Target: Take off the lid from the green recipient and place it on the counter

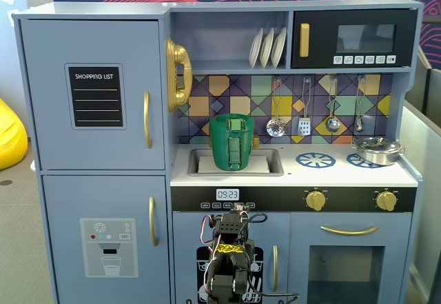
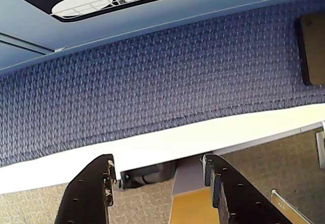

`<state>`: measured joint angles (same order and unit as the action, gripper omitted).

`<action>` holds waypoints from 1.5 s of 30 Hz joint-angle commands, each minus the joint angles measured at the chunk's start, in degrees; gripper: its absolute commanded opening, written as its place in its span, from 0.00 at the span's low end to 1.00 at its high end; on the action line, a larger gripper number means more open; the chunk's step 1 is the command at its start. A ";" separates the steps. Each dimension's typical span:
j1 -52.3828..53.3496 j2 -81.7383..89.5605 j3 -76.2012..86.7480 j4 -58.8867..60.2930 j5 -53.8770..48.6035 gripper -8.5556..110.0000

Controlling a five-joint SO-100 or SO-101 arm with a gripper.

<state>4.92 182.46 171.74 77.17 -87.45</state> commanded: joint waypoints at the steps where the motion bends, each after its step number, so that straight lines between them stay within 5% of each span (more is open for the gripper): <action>1: 4.92 -0.26 0.09 10.46 0.88 0.07; 16: 4.83 -0.44 -1.58 3.25 0.44 0.07; 25: -1.49 -2.46 -28.30 -16.44 -6.24 0.07; 33: -0.35 -22.06 -56.60 -17.67 -8.88 0.14; 45: 0.97 -39.02 -74.44 -25.75 -10.46 0.19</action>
<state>4.48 146.60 103.54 54.84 -98.96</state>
